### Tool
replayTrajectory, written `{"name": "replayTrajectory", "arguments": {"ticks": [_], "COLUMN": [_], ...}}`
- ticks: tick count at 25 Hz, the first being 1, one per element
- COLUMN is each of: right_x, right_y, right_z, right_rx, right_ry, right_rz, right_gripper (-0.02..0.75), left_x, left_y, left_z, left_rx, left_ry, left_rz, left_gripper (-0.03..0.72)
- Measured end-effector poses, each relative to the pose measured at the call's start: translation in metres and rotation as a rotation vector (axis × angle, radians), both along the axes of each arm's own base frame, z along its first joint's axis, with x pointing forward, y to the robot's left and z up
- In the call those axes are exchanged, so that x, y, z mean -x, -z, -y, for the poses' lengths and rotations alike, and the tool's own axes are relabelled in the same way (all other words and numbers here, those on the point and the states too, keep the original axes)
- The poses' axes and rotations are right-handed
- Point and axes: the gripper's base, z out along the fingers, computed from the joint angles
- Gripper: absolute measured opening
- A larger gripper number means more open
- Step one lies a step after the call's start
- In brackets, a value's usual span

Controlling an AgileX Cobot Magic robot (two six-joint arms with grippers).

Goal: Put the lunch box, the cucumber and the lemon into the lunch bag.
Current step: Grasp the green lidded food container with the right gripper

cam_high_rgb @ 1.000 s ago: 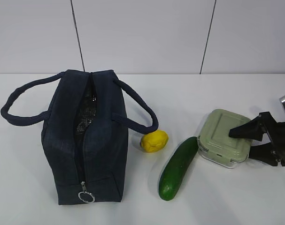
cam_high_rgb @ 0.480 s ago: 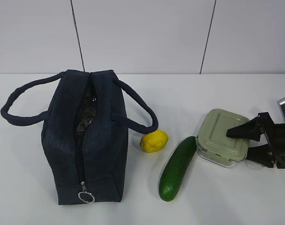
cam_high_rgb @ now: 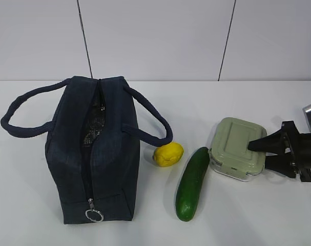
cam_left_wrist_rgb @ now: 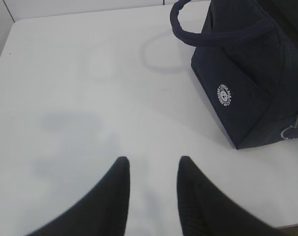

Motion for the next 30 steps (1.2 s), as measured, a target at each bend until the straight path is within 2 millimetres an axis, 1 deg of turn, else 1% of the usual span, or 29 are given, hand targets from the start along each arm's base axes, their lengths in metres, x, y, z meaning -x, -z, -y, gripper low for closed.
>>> {"name": "replayTrajectory", "arguments": {"ticks": [12, 18, 30], "right_x": [0.0002, 0.0003, 0.0012], "right_y": [-0.0009, -0.0014, -0.0019], "right_z": [-0.0009, -0.0012, -0.0024], "right_rx": [0.023, 0.02, 0.013], "right_ry": [-0.044, -0.049, -0.07], "right_rz": [0.061, 0.067, 0.081], "right_gripper": [0.384, 0.354, 0.351], "left_x": [0.0, 0.0, 0.0], "left_y": [0.0, 0.0, 0.0], "left_z": [0.0, 0.0, 0.0], "left_rx": [0.0, 0.0, 0.0], "left_ry": [0.0, 0.0, 0.0], "left_rz": [0.0, 0.0, 0.0], "left_gripper": [0.234, 0.234, 0.234]}}
